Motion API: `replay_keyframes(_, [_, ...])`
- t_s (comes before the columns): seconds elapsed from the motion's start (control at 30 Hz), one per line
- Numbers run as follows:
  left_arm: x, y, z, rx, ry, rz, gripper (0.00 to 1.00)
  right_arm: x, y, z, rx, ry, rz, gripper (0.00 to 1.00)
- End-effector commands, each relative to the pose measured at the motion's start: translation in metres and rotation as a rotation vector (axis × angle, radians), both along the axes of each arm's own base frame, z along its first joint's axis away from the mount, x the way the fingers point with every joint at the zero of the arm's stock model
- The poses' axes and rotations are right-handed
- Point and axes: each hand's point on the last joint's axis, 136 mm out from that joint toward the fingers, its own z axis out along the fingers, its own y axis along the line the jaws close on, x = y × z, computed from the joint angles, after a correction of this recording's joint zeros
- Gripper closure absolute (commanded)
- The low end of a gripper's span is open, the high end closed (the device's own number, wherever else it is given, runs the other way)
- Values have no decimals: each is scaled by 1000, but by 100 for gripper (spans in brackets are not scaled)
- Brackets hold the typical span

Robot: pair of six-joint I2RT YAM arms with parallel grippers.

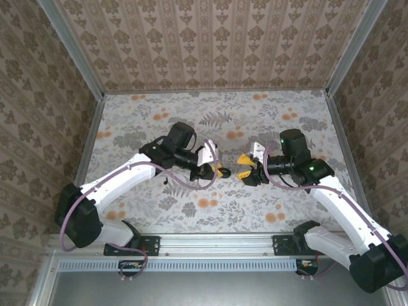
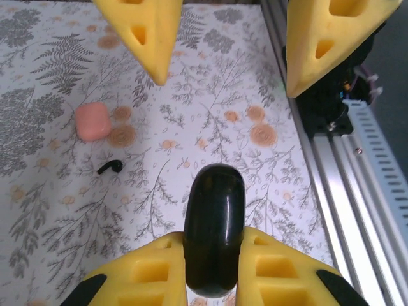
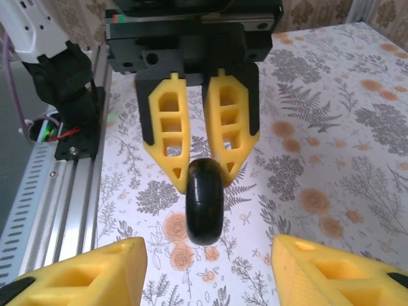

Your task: Insert the wireless bluetooth earbuds into the charging case

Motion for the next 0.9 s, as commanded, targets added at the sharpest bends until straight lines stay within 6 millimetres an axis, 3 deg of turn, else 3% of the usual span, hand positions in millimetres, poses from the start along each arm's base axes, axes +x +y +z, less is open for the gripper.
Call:
replay_keyframes(0.0, [1, 9, 8, 52, -101, 5, 88, 3, 1, 6, -53, -41, -28, 46])
replay_keyframes(0.6, [-1, 4, 19, 7, -159, 13, 88, 7, 38, -13, -95, -14, 87, 46])
replay_keyframes(0.73, [-2, 3, 19, 2, -157, 4, 89, 7, 42, -15, -85, 3, 115, 54])
replay_keyframes(0.87, [-3, 3, 19, 1, -157, 0, 88, 6, 46, -14, -75, -4, 149, 70])
